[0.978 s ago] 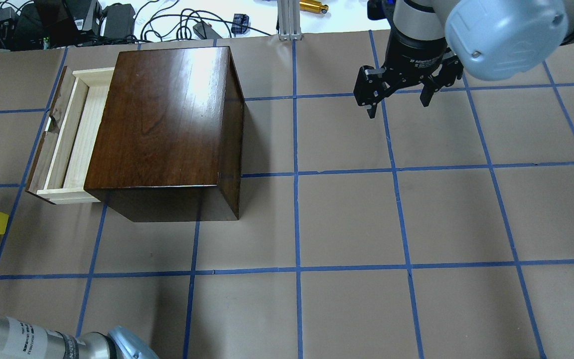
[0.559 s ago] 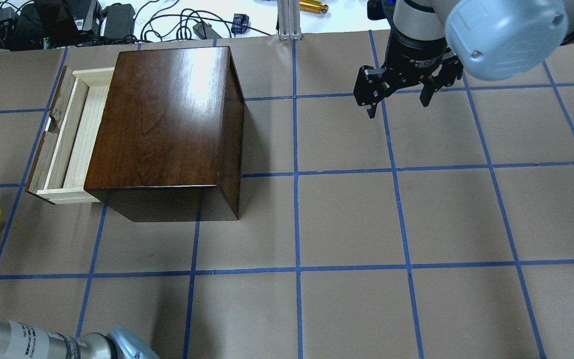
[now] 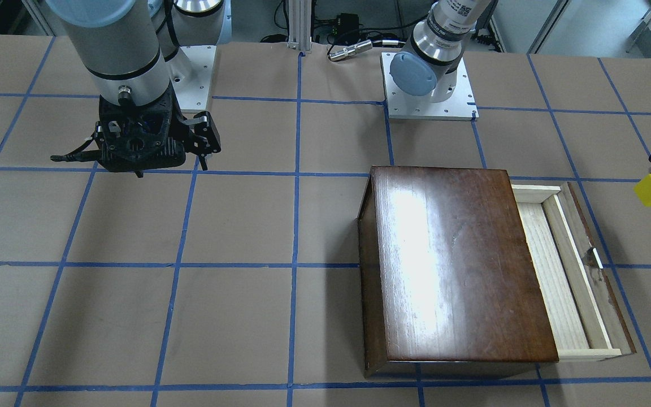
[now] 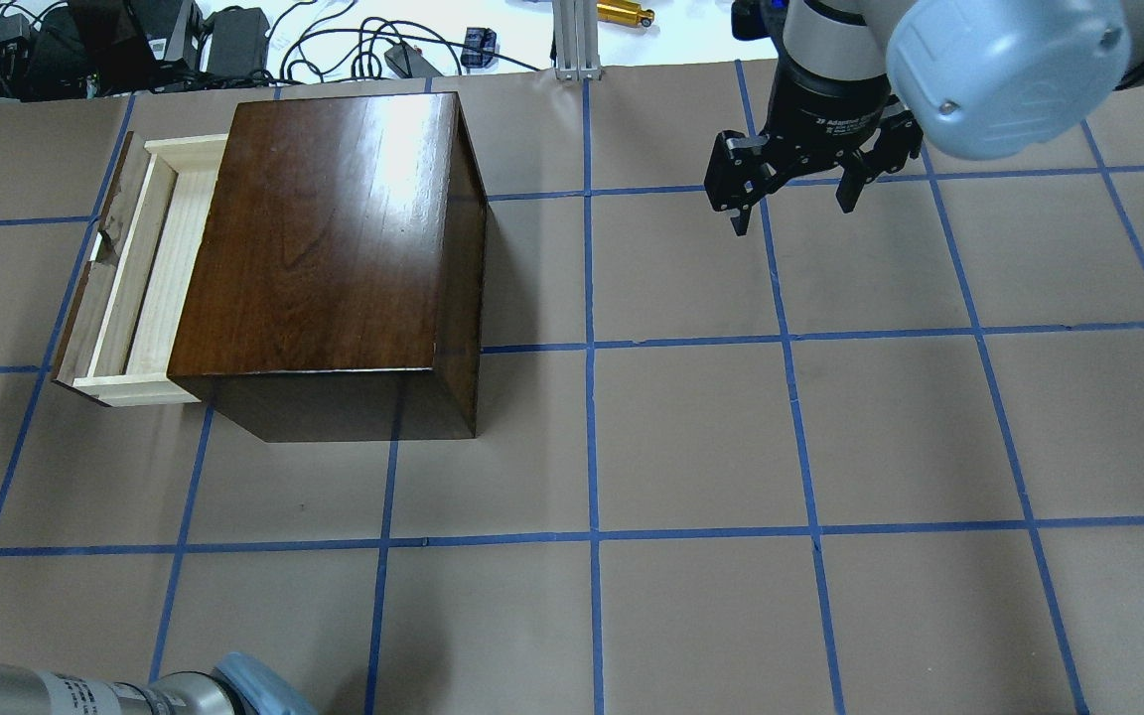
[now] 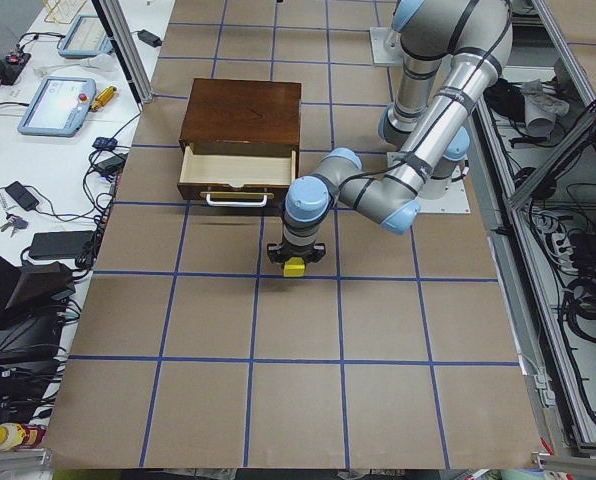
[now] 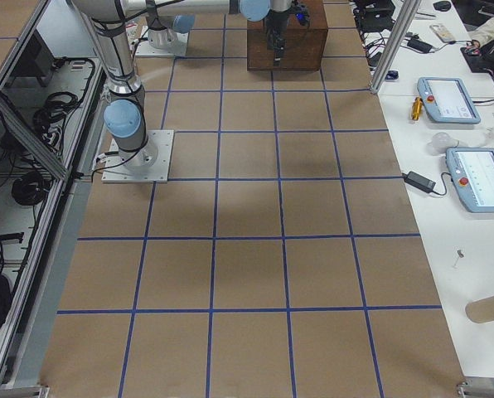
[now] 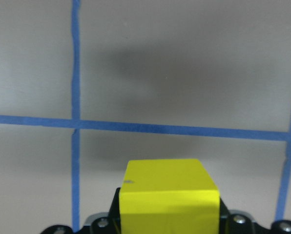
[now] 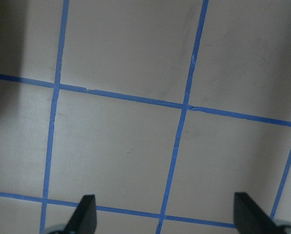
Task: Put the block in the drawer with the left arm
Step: 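Carry the yellow cube with the left gripper over the open drawer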
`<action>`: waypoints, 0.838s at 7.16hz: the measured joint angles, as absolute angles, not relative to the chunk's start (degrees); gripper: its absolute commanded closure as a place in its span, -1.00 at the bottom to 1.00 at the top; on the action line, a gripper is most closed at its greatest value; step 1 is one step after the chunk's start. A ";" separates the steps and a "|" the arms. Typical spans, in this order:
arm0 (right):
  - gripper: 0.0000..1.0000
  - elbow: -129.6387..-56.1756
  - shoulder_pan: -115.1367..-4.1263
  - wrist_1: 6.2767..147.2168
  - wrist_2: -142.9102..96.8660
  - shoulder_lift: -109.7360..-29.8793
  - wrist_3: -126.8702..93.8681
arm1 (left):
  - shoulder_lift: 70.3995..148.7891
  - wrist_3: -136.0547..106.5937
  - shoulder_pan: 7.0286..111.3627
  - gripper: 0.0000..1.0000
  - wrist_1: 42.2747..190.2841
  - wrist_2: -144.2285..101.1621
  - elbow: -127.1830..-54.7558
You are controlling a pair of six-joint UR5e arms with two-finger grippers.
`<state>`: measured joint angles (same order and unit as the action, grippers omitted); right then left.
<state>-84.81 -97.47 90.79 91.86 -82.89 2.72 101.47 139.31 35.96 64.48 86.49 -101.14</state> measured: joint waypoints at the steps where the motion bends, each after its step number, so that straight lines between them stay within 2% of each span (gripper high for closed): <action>1: -1.00 -84.81 -97.47 90.79 91.88 -82.88 2.72 | 98.93 136.96 36.47 1.00 69.10 86.24 -99.21; 3: -1.00 -84.81 -97.47 90.79 91.85 -82.88 2.67 | 95.66 131.05 40.02 1.00 74.42 86.05 -97.30; 6: -1.00 -84.81 -97.47 90.79 91.85 -82.88 2.70 | 96.31 120.74 50.62 1.00 74.71 86.32 -94.68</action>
